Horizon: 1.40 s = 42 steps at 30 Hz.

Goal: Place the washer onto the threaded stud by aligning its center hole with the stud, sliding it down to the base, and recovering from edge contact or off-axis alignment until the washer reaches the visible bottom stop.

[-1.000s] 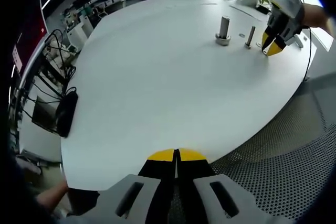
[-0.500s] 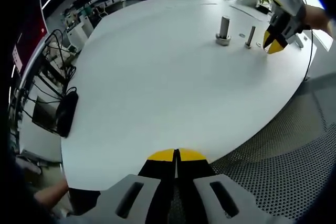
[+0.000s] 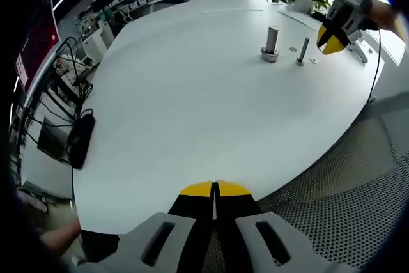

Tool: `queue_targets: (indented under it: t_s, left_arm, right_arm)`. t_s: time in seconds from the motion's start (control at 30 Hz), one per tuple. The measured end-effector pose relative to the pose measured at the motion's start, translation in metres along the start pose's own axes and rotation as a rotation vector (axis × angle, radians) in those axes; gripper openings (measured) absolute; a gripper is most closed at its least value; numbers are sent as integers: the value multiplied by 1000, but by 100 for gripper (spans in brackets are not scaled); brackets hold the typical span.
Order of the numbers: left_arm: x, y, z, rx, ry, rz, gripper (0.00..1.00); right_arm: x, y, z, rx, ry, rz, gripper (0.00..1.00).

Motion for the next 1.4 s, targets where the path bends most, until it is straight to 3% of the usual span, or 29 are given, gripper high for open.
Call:
queue_targets:
  t_s: [0.27,0.6,0.73,1.4]
  left_arm:
    - [1,1,0,0,5,14,0]
    - [4,2,3,-13,0,37,0]
    - [4,2,2,-10,1,42,0]
    - [5,3,1,1,1,46,0]
  right_arm:
    - [20,16,3,-25,27,31,14]
    - [36,12,4,-28,99,-3,14]
    - [38,6,1,9,84,-21,14]
    - [39,-12,4,3,121,-89,14]
Point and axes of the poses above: the point that each gripper's makers call its tool centre point, and the gripper's own axes: y roughly backward along the fingers, z roughly to its right, x roughly out of its top, the point moved 6 cm from there along y, roughly backward along the fingers, and after that the axes turned 2 degrees about -x, right-handed, at the moved point
